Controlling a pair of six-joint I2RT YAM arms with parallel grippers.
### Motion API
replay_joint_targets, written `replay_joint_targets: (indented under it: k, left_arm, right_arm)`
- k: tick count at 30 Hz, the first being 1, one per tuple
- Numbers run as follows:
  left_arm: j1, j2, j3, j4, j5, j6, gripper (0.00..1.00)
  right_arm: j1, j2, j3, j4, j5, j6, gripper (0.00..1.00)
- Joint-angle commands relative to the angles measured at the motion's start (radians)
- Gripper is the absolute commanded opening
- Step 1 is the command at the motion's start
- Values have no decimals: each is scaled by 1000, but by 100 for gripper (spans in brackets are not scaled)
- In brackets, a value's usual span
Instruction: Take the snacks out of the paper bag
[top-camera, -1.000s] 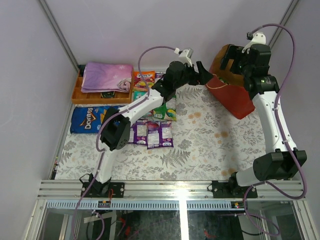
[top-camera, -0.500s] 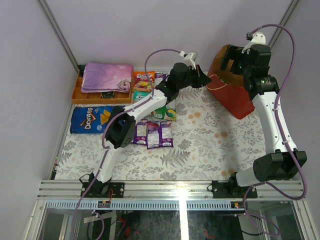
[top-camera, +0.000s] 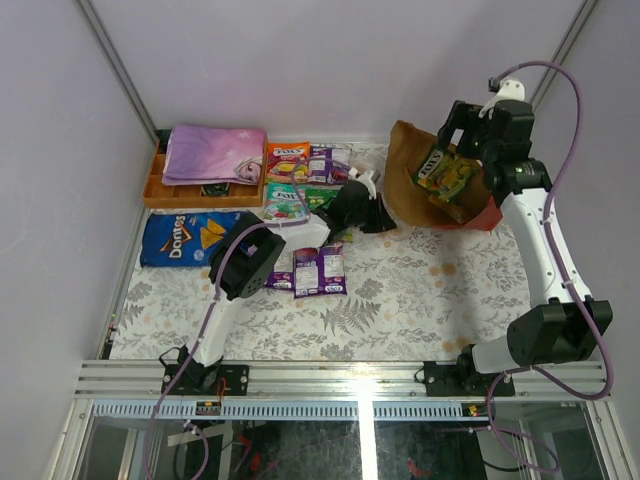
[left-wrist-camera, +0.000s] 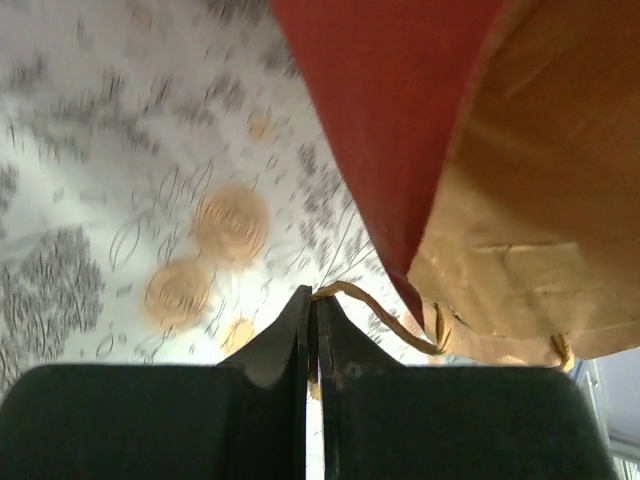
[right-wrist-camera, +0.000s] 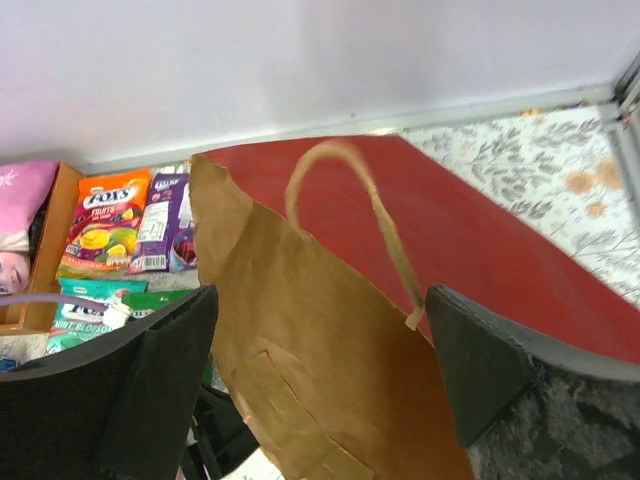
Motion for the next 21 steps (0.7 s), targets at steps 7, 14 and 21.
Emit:
replay_joint_targets:
  k: [7, 14, 21]
  left_arm:
    - [-44, -77, -114, 115, -57, -22, 0]
    - [-46, -70, -93, 114, -46, -21, 0]
    - [-46, -56, -83, 119, -39, -22, 0]
  right_arm:
    - [125, -164, -332, 188, 10, 77, 85]
    - [434, -337, -487, 244, 259, -79, 83]
    - [595, -386, -574, 265, 400, -29, 84]
